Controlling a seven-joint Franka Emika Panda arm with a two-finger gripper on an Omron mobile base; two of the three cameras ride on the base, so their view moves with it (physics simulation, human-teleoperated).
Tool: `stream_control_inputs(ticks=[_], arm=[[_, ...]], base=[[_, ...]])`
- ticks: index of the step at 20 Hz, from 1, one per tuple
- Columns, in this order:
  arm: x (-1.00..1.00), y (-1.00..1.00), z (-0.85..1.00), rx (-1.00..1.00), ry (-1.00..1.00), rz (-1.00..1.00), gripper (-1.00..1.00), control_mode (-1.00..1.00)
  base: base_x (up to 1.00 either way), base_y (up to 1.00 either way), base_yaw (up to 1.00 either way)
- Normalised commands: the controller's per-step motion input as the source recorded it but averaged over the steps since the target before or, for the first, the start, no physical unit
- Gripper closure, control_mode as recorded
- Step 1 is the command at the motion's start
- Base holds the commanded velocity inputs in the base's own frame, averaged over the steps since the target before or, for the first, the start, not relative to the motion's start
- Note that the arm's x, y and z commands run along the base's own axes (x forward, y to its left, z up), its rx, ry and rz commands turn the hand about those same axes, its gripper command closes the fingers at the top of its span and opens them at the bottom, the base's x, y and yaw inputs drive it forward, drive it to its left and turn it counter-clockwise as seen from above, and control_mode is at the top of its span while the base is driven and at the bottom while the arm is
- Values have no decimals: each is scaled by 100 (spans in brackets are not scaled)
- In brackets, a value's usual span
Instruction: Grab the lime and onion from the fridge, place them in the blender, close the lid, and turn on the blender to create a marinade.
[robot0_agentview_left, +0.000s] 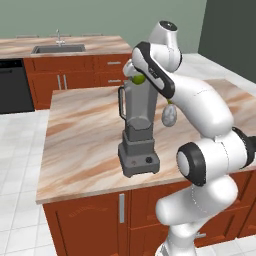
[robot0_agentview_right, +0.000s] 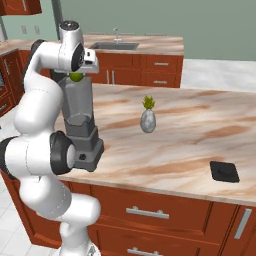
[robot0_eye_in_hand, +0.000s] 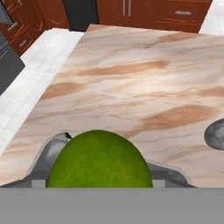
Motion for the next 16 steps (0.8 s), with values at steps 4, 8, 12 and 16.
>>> stream_control_inputs(ticks=[4,8,12,16], arm=[[-8,0,-33,0,2,0,100,-100],[-39,-2,-28,0,1,0,100,-100],[-27,-2,-35,0,2,0,100,-100],[-2,0,-34,-1,2,0,-100,-100]], base=[[0,0,0],[0,0,0],[0,0,0],[0,0,0]])
